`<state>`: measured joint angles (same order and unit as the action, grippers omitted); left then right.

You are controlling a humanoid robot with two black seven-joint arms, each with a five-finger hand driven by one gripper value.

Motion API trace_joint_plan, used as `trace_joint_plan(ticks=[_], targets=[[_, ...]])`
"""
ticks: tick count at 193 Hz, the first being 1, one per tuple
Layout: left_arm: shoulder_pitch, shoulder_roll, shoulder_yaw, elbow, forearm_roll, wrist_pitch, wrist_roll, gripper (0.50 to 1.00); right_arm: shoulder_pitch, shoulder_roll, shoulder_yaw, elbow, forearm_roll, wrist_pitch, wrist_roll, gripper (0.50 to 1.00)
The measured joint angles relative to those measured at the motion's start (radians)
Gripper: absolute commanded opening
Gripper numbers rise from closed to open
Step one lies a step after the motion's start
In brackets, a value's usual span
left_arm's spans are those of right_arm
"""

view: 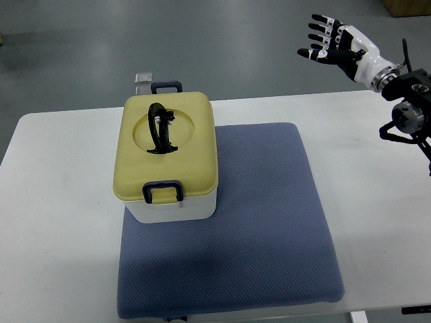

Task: Open white storage box with right hand
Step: 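Swing the right hand up and over toward the yellow lid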

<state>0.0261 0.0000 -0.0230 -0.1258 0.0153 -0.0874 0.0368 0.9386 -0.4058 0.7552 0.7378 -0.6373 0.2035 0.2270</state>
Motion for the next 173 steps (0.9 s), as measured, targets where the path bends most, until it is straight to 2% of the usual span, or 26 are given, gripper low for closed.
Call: trace_joint_plan(ticks=[36,91,136,173], targets=[[0.0,0.0,0.0,0.0,0.0,0.0,0.0,1.0,0.106,-0.043,-0.001,0.075,-0.24,0.108,0.0,0.924],[0.0,0.0,0.0,0.0,0.0,0.0,0.0,1.0,0.229,-0.048,-0.009,0.213,-0.576,0.232,0.002,0.924],[0.0,0.0,0.0,0.0,0.0,0.0,0.0,1.0,0.317,-0.022,-0.041,0.292,-0.716,0.293,0.003,0.924],[0.0,0.0,0.0,0.0,0.0,0.0,0.0,1.0,0.407,-0.001,-0.173,0.324,-0.766,0.301,0.006,0.924]])
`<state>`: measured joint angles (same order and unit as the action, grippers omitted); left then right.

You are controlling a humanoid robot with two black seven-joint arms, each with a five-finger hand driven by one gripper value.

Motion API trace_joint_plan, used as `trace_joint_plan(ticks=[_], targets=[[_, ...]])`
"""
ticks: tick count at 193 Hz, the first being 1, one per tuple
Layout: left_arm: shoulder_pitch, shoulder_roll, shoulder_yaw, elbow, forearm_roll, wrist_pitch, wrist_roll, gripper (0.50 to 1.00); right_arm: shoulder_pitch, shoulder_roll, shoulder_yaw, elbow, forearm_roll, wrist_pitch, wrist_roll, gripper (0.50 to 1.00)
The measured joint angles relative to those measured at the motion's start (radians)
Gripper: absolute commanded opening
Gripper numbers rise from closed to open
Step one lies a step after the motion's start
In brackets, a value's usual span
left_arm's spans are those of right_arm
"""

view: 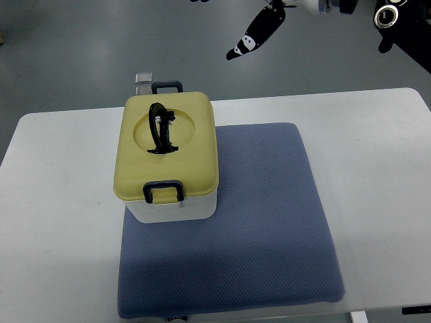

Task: Open white storage box with right hand
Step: 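Swing the right hand up and over toward the yellow lid, then lower the right hand and hook fingers around the black lid handle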

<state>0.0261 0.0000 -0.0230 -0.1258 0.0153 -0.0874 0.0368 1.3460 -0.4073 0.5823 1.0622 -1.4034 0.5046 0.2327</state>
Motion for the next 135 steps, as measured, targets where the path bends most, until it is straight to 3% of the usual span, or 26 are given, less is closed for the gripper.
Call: trace_joint_plan(ticks=[135], targets=[[0.0,0.0,0.0,0.0,0.0,0.0,0.0,1.0,0.108,0.184,-0.203,-0.004,-0.209,-0.08,0.0,0.924]])
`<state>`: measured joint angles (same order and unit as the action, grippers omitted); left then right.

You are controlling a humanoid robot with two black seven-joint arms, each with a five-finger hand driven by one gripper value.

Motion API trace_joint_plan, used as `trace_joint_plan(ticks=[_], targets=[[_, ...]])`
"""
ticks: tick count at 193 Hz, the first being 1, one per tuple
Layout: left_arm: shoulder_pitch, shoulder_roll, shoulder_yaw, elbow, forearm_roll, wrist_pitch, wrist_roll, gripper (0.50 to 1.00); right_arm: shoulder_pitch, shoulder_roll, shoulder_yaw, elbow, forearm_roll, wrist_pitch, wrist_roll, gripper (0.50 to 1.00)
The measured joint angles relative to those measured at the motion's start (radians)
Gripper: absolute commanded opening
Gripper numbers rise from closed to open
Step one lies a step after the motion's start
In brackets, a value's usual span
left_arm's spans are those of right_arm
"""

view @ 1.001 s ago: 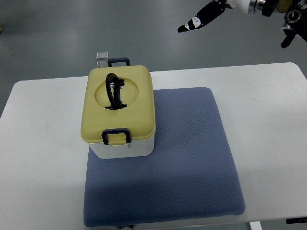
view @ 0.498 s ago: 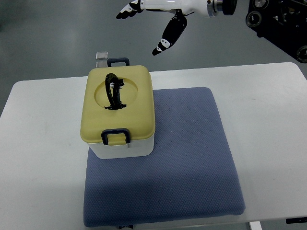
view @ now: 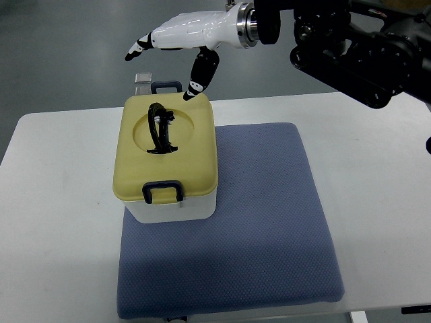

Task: Open white storage box with right hand
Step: 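Lower the right hand and hook fingers around the black lid handle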

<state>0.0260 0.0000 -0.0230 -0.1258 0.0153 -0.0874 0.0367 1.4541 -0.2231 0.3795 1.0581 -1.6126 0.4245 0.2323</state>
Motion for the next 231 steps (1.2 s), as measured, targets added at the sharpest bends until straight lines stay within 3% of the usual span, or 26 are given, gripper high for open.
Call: trace_joint_plan(ticks=[96,127,191,231], targets=[[0.0,0.0,0.0,0.0,0.0,0.0,0.0,1.0,0.035,0.053,-0.064,-0.006,-0.027,-0.015,0.002,0.901],[0.0,0.0,0.0,0.0,0.0,0.0,0.0,1.0,0.035,0.072,-0.083,-0.011,-0.029,-0.015,0.002,0.856],[0.0,0.0,0.0,0.0,0.0,0.0,0.0,1.0,0.038,0.103,-0.121,-0.017,-0.04,-0.025,-0.001,0.827],[0.0,0.0,0.0,0.0,0.0,0.0,0.0,1.0,0.04,0.122,-0.145,-0.031,-0.08,-0.038,-0.005,0.768]])
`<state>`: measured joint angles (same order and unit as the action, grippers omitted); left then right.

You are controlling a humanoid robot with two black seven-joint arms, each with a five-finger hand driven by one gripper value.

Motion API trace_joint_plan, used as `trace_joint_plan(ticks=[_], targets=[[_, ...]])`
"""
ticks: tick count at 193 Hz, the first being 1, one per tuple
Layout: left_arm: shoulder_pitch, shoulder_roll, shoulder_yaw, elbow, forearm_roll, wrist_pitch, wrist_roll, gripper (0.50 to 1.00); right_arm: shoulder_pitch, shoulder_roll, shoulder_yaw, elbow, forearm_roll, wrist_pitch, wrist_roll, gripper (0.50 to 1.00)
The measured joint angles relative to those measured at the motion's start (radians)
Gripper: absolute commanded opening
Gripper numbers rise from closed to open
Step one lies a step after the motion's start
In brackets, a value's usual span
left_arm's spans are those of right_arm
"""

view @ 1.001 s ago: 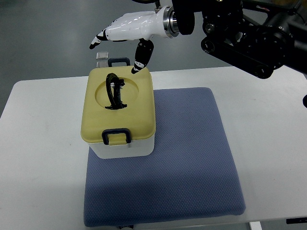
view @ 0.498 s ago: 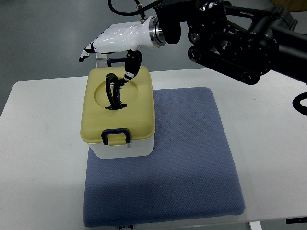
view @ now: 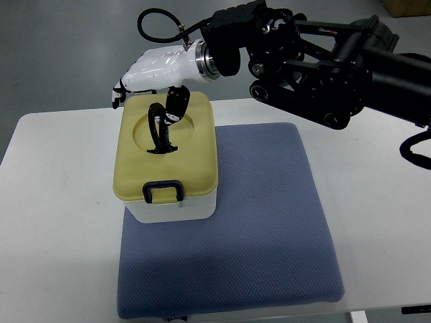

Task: Open white storage box with right hand
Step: 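Lower the right hand and hook fingers around the black lid handle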

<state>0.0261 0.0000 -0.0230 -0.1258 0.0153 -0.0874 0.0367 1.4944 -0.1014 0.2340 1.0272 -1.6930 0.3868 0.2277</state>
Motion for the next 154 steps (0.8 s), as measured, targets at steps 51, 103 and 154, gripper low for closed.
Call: trace_joint_plan(ticks=[51,103,154], targets=[[0.0,0.0,0.0,0.0,0.0,0.0,0.0,1.0,0.012,0.009,-0.021,-0.004,-0.025,-0.002,-0.001,0.756],[0.0,0.0,0.0,0.0,0.0,0.0,0.0,1.0,0.012,0.019,-0.033,-0.006,-0.027,-0.002,-0.002,0.731],[0.0,0.0,0.0,0.0,0.0,0.0,0.0,1.0,0.011,0.03,-0.069,-0.021,-0.035,-0.013,-0.004,0.727]])
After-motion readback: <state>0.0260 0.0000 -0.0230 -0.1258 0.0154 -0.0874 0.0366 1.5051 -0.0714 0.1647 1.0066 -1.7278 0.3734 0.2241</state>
